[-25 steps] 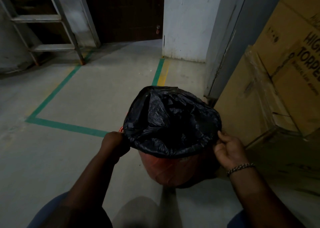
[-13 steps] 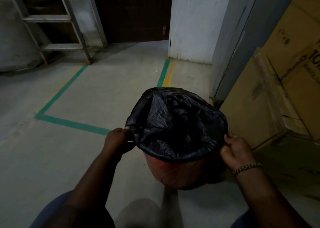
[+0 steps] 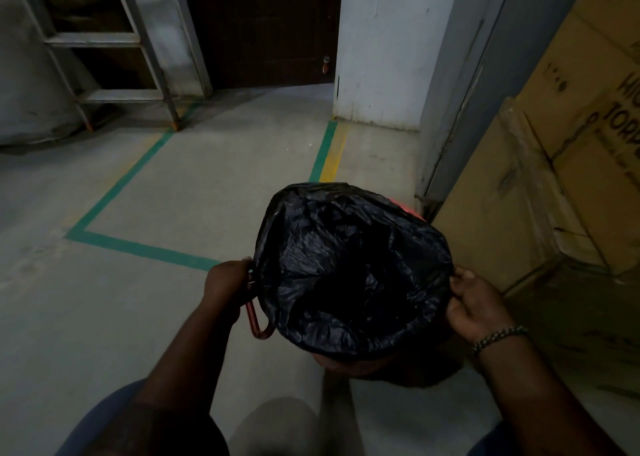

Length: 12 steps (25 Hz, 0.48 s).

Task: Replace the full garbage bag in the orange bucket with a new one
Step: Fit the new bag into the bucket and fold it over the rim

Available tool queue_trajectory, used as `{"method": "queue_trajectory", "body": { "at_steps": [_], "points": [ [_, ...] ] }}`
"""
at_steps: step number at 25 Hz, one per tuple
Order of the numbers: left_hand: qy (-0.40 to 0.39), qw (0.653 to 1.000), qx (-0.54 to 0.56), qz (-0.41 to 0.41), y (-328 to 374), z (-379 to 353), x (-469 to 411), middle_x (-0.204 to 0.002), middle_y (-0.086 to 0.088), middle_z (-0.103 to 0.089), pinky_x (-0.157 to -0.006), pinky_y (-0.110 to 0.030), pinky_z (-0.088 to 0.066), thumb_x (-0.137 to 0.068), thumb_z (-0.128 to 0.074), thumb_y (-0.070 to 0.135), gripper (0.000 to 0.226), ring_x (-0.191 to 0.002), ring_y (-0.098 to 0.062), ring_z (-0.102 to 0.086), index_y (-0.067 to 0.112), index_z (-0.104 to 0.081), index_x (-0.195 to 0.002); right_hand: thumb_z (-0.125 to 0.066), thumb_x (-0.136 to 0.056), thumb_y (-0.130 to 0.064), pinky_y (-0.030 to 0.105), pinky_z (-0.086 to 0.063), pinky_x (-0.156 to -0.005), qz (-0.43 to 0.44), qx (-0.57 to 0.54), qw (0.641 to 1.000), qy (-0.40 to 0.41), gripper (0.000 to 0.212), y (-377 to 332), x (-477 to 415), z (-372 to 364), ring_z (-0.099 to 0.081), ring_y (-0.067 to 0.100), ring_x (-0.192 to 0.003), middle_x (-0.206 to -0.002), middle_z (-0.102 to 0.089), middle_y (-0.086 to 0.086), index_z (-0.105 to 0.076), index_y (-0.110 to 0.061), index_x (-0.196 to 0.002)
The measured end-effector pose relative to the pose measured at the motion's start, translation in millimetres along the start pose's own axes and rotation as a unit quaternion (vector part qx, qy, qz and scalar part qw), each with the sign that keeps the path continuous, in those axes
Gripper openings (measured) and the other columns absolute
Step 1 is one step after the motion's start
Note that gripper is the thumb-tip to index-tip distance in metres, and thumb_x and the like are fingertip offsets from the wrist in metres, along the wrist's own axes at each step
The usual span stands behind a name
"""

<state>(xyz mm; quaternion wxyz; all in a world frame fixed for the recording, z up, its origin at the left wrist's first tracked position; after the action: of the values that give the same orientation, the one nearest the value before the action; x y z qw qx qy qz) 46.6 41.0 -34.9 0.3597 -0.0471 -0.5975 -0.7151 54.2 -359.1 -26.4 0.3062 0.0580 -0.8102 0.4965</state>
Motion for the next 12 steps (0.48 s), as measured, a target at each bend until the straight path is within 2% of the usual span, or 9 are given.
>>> {"method": "queue_trajectory", "body": {
  "at_steps": [1,2,4,7,10,12],
  "points": [
    [-0.012,1.0,-0.017,-0.002,1.6,0.1,1.6,-0.089,-0.008,-0.073,-0.082,-0.037,-0.058,-0.083,-0.07,0.037,0.034,-0.098,-0.037,-0.071,0.013,-0.07,-0.106,-0.03,-0.1,0.011,0.027,-0.062,-0.062,0.001,0.007,1.0,-0.001,0.037,-0.7,2.0,-0.2,-0.069,0.023,-0.079,-0.076,-0.074,0.009,-0.059,-0.01,-0.093],
    [-0.012,0.996,-0.081,-0.034,4.7,-2.7,6.5,-0.086,-0.009,-0.074,-0.08,-0.038,-0.06,-0.08,-0.074,0.044,0.041,-0.092,-0.036,-0.073,0.01,-0.074,-0.104,-0.03,-0.1,0.011,0.027,-0.062,-0.064,0.002,0.01,1.0,-0.005,0.037,-1.4,3.5,-0.2,-0.068,0.022,-0.079,-0.076,-0.074,0.009,-0.058,-0.011,-0.093],
    [0.002,0.999,-0.046,-0.022,7.8,-4.4,14.2,-0.078,-0.009,-0.077,-0.074,-0.036,-0.061,-0.073,-0.08,0.053,0.046,-0.076,-0.027,-0.075,0.009,-0.079,-0.087,-0.032,-0.099,0.01,0.026,-0.062,-0.065,0.0,0.01,1.0,-0.008,0.035,-2.0,6.0,-1.0,-0.072,0.02,-0.074,-0.076,-0.075,0.008,-0.059,-0.011,-0.095],
    [0.006,0.998,-0.066,-0.007,7.6,-6.6,20.8,-0.075,-0.011,-0.074,-0.065,-0.03,-0.055,-0.08,-0.079,0.038,0.036,-0.066,-0.024,-0.07,0.003,-0.076,-0.085,-0.036,-0.099,0.008,0.027,-0.062,-0.063,0.002,-0.027,0.999,-0.028,0.031,-1.9,7.9,-4.4,-0.076,0.017,-0.073,-0.082,-0.077,0.008,-0.063,-0.008,-0.099],
    [-0.022,0.998,-0.049,0.029,2.4,-6.2,19.4,-0.086,-0.02,-0.074,-0.072,-0.043,-0.06,-0.077,-0.075,0.043,0.043,-0.075,-0.03,-0.073,0.001,-0.072,-0.087,-0.035,-0.101,0.008,0.022,-0.06,-0.062,0.033,-0.108,0.993,-0.017,0.031,-4.5,12.1,-12.0,-0.074,0.009,-0.068,-0.075,-0.074,0.002,-0.058,-0.009,-0.089],
    [-0.076,0.995,-0.027,0.065,-0.5,-12.1,19.7,-0.103,-0.02,-0.073,-0.08,-0.047,-0.061,-0.085,-0.068,0.044,0.041,-0.087,-0.031,-0.073,0.004,-0.071,-0.097,-0.036,-0.102,0.005,0.02,-0.06,-0.07,0.062,-0.127,0.99,0.014,0.03,-7.0,14.2,-15.2,-0.072,0.007,-0.074,-0.086,-0.07,0.001,-0.058,-0.011,-0.091]
  ]
}}
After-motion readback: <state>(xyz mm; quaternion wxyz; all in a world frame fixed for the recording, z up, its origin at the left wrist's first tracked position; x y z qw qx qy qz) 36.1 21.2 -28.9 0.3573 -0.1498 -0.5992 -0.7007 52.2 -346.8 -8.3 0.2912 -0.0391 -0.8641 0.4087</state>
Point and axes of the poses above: each hand's wrist, its own x-axis away from the middle knuckle, its own z-axis out of the back of the hand, y = z × x, the point moved 2 cm from there along -x, towards the middle knuckle
